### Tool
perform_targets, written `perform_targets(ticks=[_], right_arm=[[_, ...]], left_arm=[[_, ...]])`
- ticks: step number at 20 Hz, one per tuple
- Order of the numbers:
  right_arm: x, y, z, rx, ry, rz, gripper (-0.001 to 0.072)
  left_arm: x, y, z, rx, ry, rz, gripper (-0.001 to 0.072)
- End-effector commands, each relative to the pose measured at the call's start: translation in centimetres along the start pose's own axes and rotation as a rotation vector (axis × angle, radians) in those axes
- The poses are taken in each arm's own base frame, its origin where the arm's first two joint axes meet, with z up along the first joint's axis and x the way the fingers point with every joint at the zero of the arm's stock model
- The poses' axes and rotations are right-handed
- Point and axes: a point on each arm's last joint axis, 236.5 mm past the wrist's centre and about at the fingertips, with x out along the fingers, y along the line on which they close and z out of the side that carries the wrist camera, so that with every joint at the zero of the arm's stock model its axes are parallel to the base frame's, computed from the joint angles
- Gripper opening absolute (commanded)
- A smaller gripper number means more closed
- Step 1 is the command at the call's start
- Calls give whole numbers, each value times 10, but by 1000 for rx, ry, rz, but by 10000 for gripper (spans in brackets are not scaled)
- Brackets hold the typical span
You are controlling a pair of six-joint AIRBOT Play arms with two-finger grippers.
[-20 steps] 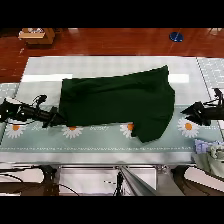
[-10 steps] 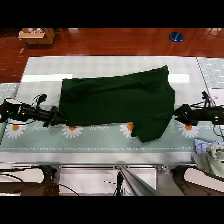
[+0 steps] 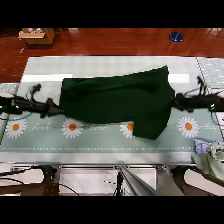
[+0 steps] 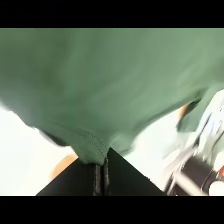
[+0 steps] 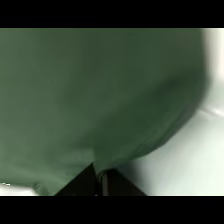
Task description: Fold the shirts.
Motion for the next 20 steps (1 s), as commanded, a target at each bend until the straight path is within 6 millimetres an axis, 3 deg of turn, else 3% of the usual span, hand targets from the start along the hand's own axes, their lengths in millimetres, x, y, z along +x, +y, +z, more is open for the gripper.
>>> perform_targets(ticks=[1, 3, 5, 7, 9, 10, 12, 15, 18, 20], right_arm=[[-99, 90, 60, -300, -272, 33, 31], [-183, 156, 85, -463, -510, 29, 31], [-269, 221, 84, -591, -740, 34, 31], [-350, 273, 67, -680, -964, 29, 31], [-411, 303, 43, -700, -1124, 11, 31], [-431, 311, 29, -701, -1173, -4, 31], [-456, 319, 4, -700, -1220, -34, 31], [-477, 314, -31, -650, -1245, -97, 31], [-490, 309, -63, -633, -1266, -149, 31], [-492, 305, -80, -619, -1246, -177, 31]], left_arm=[[-68, -105, 48, 254, -242, -110, 26], [-137, -201, 54, 489, -448, -163, 26], [-209, -292, 31, 744, -671, -138, 26], [-278, -373, -15, 990, -922, -66, 26], [-334, -427, -70, 1154, -1170, 35, 27], [-353, -442, -95, 1194, -1265, 80, 26], [-372, -450, -135, 1186, -1368, 148, 26], [-374, -421, -172, 1038, -1384, 276, 26], [-380, -394, -202, 949, -1424, 402, 26], [-373, -382, -215, 934, -1397, 446, 26]])
